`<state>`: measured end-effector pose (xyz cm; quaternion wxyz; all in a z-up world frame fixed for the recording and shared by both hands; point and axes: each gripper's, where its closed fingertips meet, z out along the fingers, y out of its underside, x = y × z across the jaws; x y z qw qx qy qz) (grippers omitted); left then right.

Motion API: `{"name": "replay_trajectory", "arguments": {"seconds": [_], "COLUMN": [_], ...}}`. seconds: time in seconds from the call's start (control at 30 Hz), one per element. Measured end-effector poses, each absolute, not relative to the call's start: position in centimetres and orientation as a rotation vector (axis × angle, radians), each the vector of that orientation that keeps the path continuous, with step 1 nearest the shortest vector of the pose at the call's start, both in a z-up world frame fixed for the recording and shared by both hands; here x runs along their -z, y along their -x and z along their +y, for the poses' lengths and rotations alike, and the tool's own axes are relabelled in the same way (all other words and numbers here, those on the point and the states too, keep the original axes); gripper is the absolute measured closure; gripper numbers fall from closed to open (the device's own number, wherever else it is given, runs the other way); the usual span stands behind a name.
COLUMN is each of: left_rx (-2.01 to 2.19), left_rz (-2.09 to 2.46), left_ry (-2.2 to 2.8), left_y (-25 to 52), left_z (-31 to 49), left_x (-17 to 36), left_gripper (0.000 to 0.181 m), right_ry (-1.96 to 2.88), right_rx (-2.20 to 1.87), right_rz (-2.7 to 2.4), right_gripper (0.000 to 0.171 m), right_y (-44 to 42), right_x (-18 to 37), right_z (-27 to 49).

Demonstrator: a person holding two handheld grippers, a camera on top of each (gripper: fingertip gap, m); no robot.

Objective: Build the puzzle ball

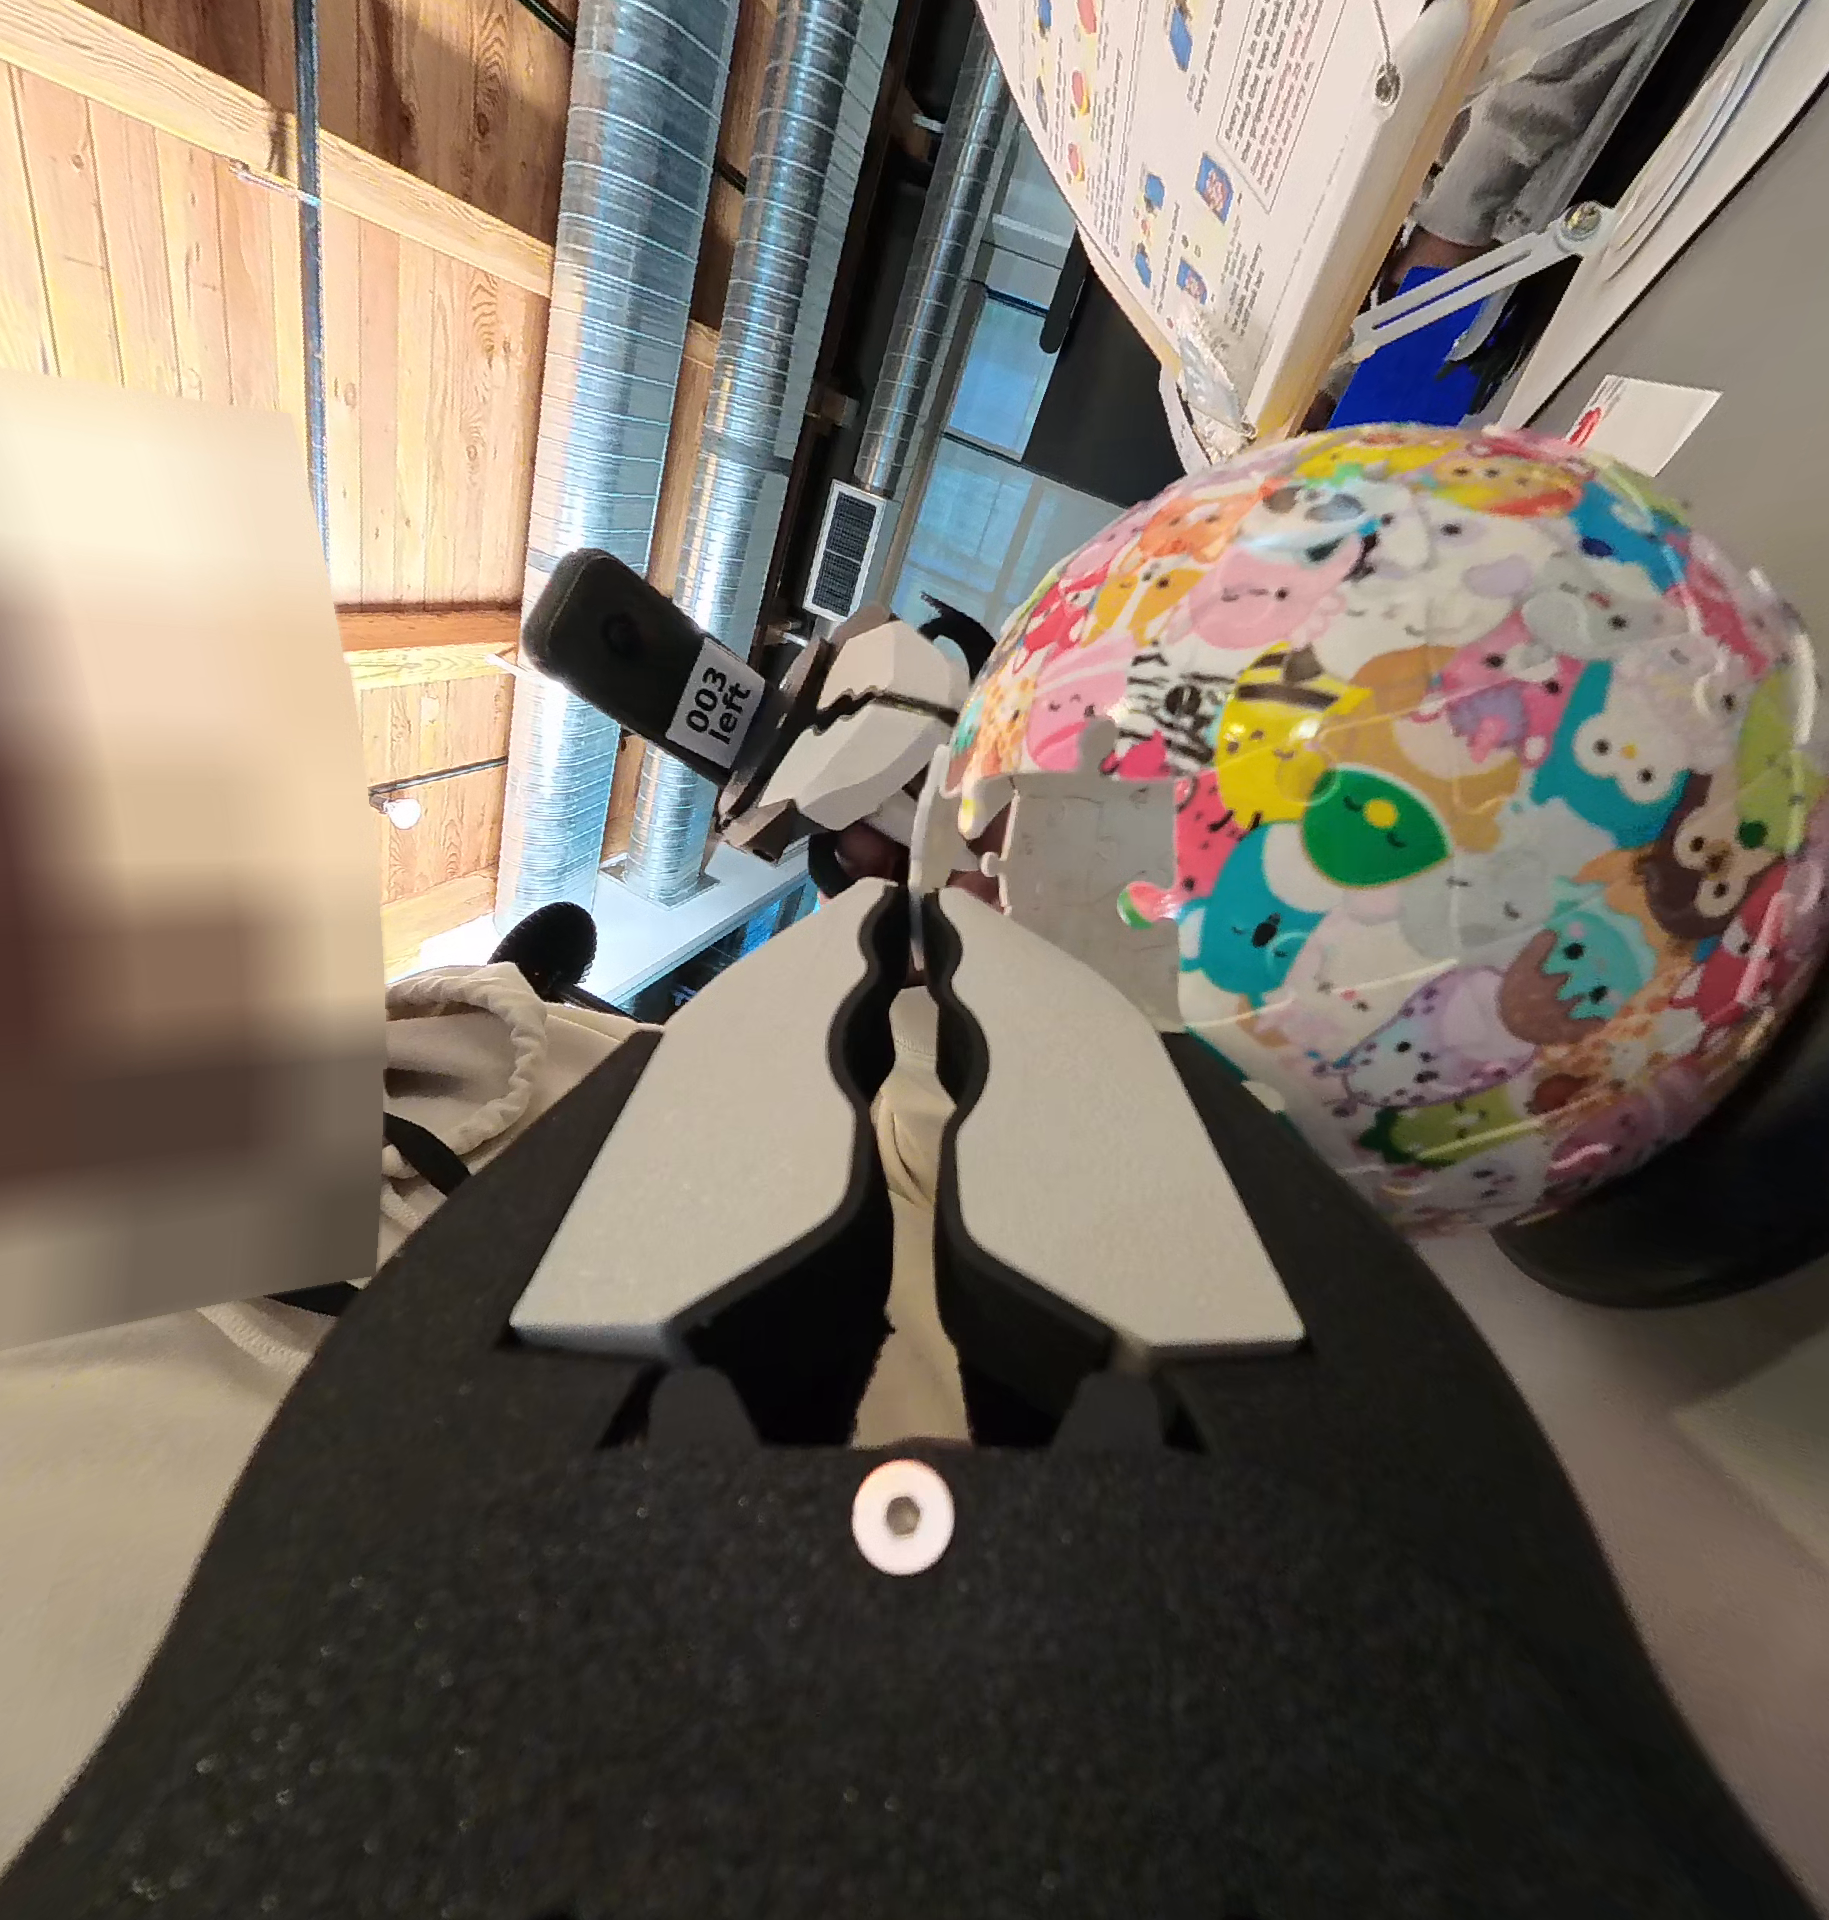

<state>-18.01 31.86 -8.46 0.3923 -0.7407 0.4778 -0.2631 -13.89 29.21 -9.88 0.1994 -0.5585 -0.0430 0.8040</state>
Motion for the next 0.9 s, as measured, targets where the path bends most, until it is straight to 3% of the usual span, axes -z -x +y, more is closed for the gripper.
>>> {"name": "replay_trajectory", "arguments": {"seconds": [0.9], "left_rx": [0.627], "left_rz": [1.127], "left_ry": [1.891], "left_y": [20.8], "left_z": [33.3], "left_x": [7.9], "left_gripper": [0.181], "right_ry": [1.435], "right_rx": [-2.353], "right_rz": [-0.176], "right_gripper": [0.169], "right_y": [13.7], "right_x": [8.5], "right_z": [28.1]}}
